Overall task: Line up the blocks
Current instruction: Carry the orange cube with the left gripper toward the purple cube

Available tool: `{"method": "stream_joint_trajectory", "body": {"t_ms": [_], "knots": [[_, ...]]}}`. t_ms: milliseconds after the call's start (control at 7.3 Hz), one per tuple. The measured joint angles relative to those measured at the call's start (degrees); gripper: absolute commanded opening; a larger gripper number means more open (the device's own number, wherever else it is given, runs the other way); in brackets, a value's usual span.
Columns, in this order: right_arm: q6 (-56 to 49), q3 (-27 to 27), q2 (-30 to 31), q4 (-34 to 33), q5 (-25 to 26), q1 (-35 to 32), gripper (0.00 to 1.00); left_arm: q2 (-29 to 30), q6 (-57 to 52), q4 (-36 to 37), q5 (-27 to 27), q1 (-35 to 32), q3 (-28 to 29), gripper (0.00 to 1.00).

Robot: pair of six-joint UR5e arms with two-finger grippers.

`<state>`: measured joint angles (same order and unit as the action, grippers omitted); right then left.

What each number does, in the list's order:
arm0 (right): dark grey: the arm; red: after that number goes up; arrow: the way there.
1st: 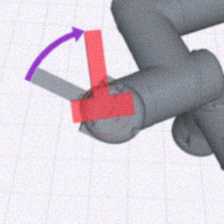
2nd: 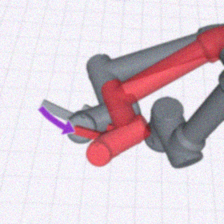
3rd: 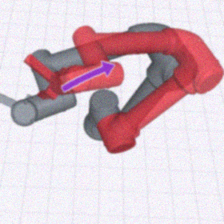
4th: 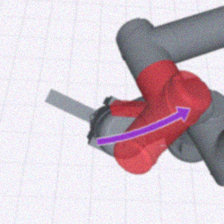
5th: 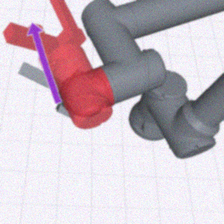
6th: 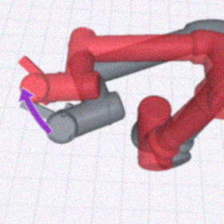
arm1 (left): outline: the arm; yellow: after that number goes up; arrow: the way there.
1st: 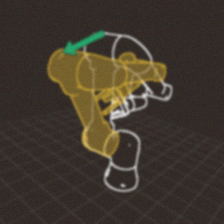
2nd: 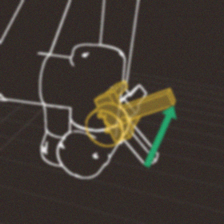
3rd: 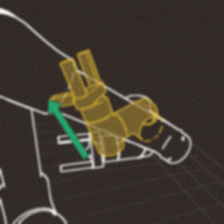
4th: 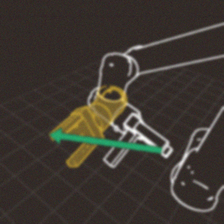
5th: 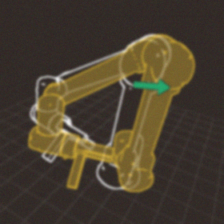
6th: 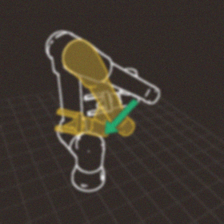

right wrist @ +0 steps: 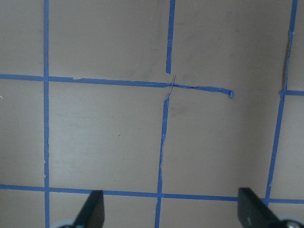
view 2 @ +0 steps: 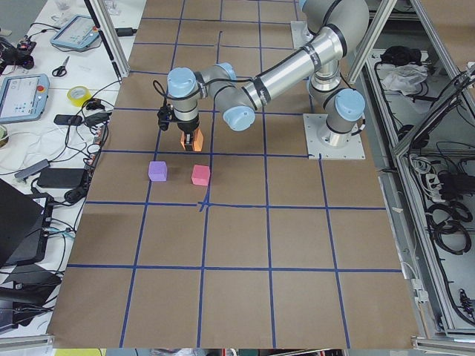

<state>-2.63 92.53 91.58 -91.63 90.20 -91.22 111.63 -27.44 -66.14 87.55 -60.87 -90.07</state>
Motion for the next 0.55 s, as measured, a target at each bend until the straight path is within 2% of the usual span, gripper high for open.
{"method": "stream_joint_trajectory", "body": {"t_ms": [548], "knots": [[-0.1,0.0,0.0,-0.1,0.0,0.0,1.0,6.7,-0.1,8.4,0.0,0.4,0.1,0.0]]}}
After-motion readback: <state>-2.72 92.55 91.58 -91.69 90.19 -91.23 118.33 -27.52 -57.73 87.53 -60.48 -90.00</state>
